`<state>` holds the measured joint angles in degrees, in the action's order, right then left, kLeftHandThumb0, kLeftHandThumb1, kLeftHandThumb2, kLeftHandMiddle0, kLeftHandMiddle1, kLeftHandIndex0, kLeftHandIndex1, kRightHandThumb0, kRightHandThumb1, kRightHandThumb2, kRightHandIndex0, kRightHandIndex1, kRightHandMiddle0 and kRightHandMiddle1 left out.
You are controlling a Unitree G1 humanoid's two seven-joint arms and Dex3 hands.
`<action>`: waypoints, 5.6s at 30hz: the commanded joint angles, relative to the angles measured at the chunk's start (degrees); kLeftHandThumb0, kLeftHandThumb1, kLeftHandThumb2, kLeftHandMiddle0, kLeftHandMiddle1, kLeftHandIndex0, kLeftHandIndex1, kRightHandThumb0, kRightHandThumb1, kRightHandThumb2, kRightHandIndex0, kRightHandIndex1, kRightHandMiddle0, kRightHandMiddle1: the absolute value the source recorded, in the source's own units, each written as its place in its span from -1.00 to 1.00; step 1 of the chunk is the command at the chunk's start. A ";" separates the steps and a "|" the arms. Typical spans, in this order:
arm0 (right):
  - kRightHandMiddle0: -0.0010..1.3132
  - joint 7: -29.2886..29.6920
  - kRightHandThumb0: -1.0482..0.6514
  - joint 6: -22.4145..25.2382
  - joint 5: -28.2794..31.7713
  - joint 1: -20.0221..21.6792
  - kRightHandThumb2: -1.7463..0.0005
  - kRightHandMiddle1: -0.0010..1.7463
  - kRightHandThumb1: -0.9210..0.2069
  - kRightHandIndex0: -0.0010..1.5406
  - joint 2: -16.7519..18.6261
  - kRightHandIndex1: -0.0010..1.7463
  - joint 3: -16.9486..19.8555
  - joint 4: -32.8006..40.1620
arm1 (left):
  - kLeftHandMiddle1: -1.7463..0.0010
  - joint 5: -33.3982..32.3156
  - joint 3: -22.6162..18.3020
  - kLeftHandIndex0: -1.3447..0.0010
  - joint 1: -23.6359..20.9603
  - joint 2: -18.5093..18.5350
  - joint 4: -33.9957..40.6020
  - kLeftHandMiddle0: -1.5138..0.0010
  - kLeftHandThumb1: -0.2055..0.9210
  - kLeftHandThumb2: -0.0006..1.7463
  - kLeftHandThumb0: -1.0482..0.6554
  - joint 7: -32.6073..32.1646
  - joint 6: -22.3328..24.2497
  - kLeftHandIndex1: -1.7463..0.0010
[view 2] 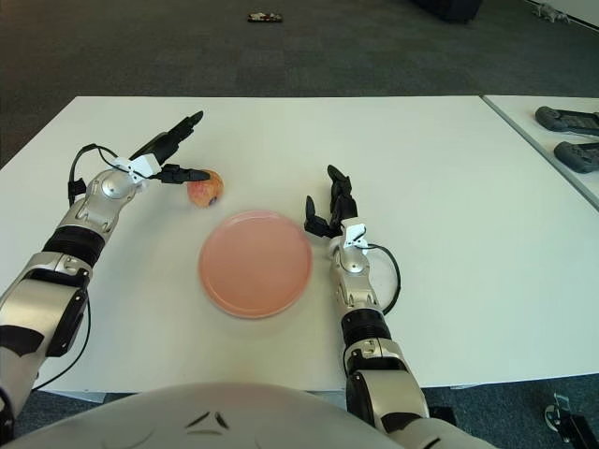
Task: Put the apple into the plate.
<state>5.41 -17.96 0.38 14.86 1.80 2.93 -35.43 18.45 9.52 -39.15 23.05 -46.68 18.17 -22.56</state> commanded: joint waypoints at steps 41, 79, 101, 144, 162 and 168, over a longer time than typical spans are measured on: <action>-1.00 0.95 0.03 0.39 -0.03 -0.47 -0.35 -0.39 -0.13 -0.68 0.21 -0.99 0.58 -4.23 | 1.00 17.46 17.11 1.00 -9.47 3.35 -7.88 1.00 0.99 -0.97 -1.00 3.52 1.56 1.00; -1.00 1.61 0.00 -0.01 -0.40 -0.93 -0.32 -0.31 -0.10 -0.69 1.00 -0.99 0.70 -4.42 | 1.00 22.90 22.77 1.00 -10.59 -1.78 -17.74 1.00 1.00 -0.90 -1.00 -12.77 1.34 1.00; -1.00 1.42 -0.04 -0.26 -0.20 -1.40 -0.28 -0.33 -0.12 -0.66 1.11 -0.99 0.97 -4.56 | 1.00 22.46 22.81 1.00 -10.56 -3.26 -19.57 1.00 1.00 -0.93 -1.00 -15.05 -0.46 1.00; -1.00 1.22 -0.14 -0.96 0.14 -0.83 -0.20 -0.12 -0.11 -0.54 0.67 -0.96 1.64 -5.81 | -1.00 20.58 19.91 0.06 -7.18 -6.62 -22.16 -0.41 -0.12 0.54 -0.33 -43.37 -4.78 -1.00; -1.00 0.94 -0.03 -1.36 0.36 -0.72 -0.29 -0.11 -0.07 -0.55 0.63 -0.97 1.88 -6.03 | -1.00 19.54 18.95 0.06 -7.02 -7.22 -22.92 -0.48 -0.12 0.54 -0.33 -42.38 -5.45 -1.00; -1.00 0.65 0.00 -1.63 0.48 -0.75 -0.31 -0.12 -0.08 -0.56 0.70 -0.98 2.05 -6.09 | -1.00 18.94 18.35 0.06 -6.71 -7.40 -22.95 -0.48 -0.12 0.54 -0.33 -42.44 -5.57 -1.00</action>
<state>6.27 -21.59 0.44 16.10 2.38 4.68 -39.41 38.46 28.94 -46.28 15.71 -69.80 -24.01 -28.07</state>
